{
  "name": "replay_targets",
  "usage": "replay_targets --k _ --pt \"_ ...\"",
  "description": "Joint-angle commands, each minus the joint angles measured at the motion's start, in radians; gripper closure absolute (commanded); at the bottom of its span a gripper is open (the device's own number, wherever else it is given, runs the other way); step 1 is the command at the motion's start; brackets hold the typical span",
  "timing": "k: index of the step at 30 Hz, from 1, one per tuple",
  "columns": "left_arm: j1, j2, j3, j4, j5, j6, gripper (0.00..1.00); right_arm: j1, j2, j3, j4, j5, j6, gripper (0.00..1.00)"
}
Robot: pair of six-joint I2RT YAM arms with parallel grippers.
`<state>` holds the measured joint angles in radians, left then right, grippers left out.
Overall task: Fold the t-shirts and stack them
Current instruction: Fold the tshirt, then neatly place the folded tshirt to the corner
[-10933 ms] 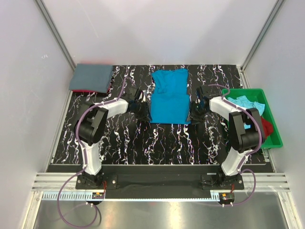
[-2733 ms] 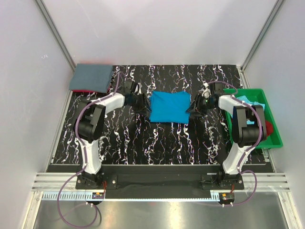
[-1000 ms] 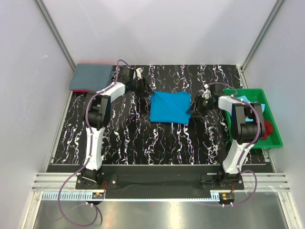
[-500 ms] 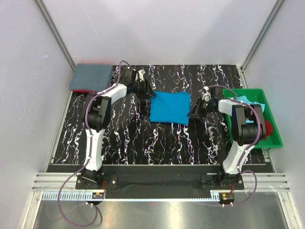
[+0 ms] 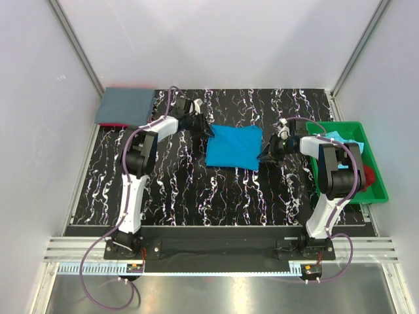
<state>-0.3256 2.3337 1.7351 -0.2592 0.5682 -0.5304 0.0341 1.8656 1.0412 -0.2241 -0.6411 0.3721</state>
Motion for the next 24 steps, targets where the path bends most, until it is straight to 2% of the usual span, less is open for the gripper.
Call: replay_targets --k 1,3,4,6,9,13,16,17,18,24 --pt "0.000 0.044 0.038 0.018 -0.007 -0.009 0.74 -0.002 -0.006 -0.004 0.026 -0.002 0.005 0.77" --pt "0.000 0.047 0.041 0.021 0.012 -0.020 0.72 -0.002 -0.003 -0.006 0.026 -0.002 0.002 0.77" --pt "0.000 0.043 0.040 0.021 0.013 -0.020 0.68 -0.002 -0.003 -0.006 0.026 -0.002 0.002 0.77" --pt "0.000 0.018 0.023 0.021 -0.007 -0.019 0.52 -0.002 -0.005 -0.004 0.028 -0.008 0.002 0.77" --pt "-0.001 -0.007 0.009 0.020 -0.040 0.003 0.46 -0.002 -0.016 -0.004 0.032 -0.009 0.004 0.77" --pt "0.000 0.004 0.018 0.043 -0.053 0.009 0.43 -0.002 -0.036 -0.007 0.035 -0.017 0.007 0.74" --pt "0.000 0.036 0.047 0.046 -0.044 0.001 0.41 -0.002 -0.054 -0.013 0.043 -0.014 0.016 0.65" --pt "-0.001 0.050 0.059 0.044 -0.033 -0.003 0.34 -0.002 -0.059 -0.013 0.043 -0.014 0.017 0.63" --pt "-0.003 0.056 0.064 0.043 -0.030 -0.005 0.33 -0.002 -0.060 -0.012 0.046 -0.012 0.022 0.59" --pt "-0.013 0.093 0.072 0.038 -0.028 -0.006 0.36 -0.002 -0.049 -0.021 0.060 -0.006 0.034 0.56"
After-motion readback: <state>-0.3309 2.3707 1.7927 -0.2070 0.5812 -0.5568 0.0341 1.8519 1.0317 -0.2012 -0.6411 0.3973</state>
